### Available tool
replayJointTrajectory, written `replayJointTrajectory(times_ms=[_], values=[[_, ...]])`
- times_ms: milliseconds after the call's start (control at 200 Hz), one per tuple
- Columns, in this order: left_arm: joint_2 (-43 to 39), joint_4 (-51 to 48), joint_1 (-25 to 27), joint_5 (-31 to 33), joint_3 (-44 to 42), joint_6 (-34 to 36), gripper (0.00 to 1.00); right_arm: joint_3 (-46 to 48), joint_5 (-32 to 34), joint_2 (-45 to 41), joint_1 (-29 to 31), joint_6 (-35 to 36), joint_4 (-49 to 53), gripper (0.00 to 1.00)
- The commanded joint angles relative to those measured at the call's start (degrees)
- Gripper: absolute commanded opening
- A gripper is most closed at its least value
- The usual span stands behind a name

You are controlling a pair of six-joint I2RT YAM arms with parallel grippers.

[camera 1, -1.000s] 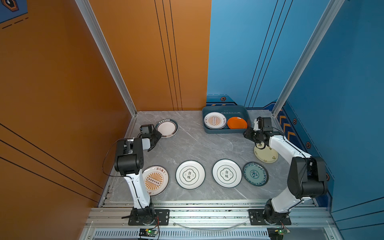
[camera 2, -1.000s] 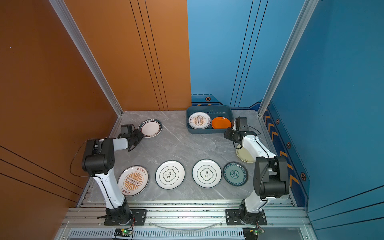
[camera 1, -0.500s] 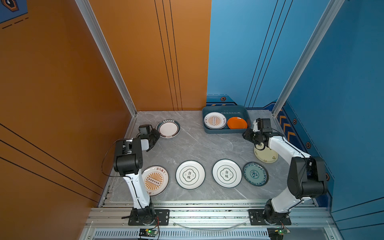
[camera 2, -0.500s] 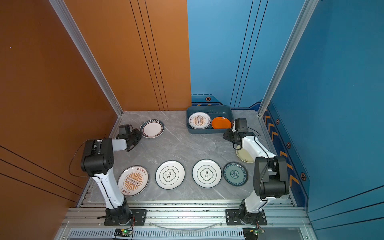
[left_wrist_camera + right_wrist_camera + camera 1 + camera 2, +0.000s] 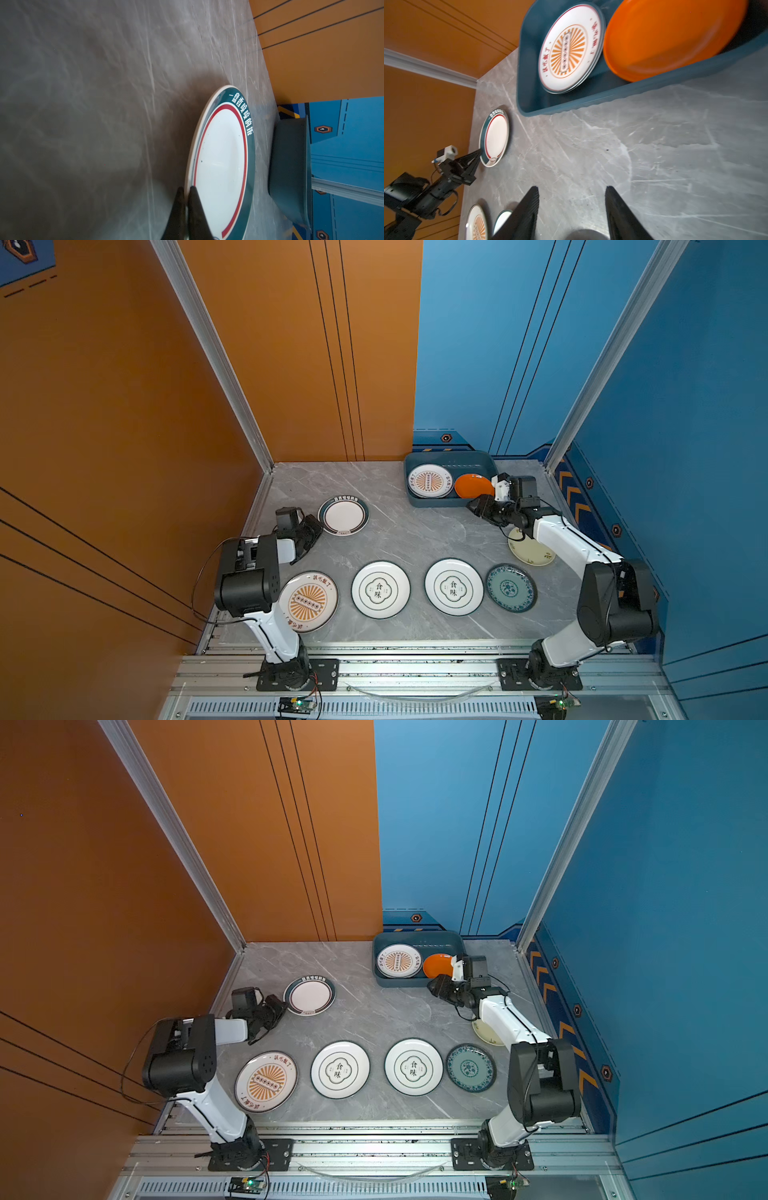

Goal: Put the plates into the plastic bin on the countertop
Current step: 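Tilt the red-rimmed white plate up with the left gripper while the right approaches, then grip the raised plate edge with the right gripper while the left holds it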

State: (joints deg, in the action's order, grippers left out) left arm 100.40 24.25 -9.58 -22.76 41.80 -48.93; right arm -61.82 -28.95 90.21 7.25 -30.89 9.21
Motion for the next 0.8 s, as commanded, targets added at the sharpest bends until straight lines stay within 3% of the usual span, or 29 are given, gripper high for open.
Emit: replayJointTrajectory(times_ms=[0,220,421,796], values=[[-6.17,-1.26,0.03,-4.84,-3.08,1.05,0.0,1.1,-5.55,-0.08,2.52,-3.52,-4.95,0.59],[-16.8,-4.91,0.93,-8.06,-5.45,0.94,0.0,5.37,-11.59,4.97,8.75,-16.29,-25.03,0.65],[-21.62,-7.44,4.36,-8.54,-4.93,0.76,0.0,3.85,-13.17,11.87,15.15,-24.09,-37.8,0.67],[-24.1,-8.43,9.85,-6.33,-3.61,-0.33,0.0,-2.21,-11.59,18.52,21.46,-25.97,-39.85,0.67]])
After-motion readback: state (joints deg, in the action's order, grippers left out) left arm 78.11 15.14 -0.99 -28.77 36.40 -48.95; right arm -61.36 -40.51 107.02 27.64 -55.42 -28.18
